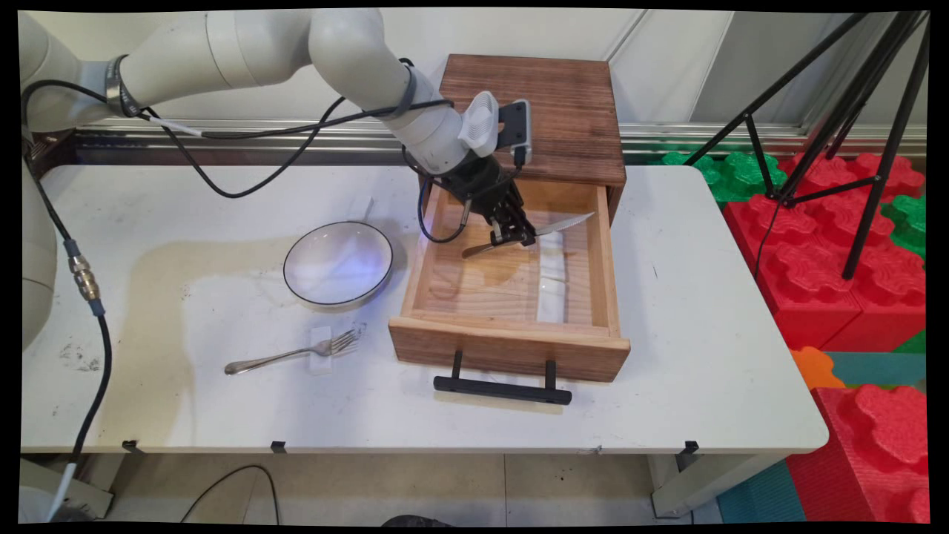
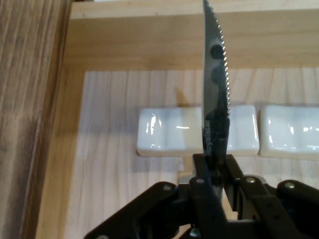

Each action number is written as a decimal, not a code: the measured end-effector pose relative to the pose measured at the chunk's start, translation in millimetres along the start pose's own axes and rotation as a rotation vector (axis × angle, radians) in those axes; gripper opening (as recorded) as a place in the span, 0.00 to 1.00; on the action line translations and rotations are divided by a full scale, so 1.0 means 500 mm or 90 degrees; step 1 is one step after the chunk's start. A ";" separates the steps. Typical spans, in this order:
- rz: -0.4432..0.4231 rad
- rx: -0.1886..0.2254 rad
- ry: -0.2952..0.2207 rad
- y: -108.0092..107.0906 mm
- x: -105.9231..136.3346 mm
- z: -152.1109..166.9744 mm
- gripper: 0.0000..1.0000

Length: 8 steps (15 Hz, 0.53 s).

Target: Place the picked object into the drawer

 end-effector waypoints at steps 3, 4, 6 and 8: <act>0.006 -0.001 -0.010 -0.005 -0.012 0.013 0.00; 0.009 -0.002 -0.013 -0.006 -0.017 0.017 0.00; 0.013 -0.003 -0.018 -0.007 -0.023 0.023 0.00; 0.016 -0.004 -0.022 -0.008 -0.030 0.030 0.00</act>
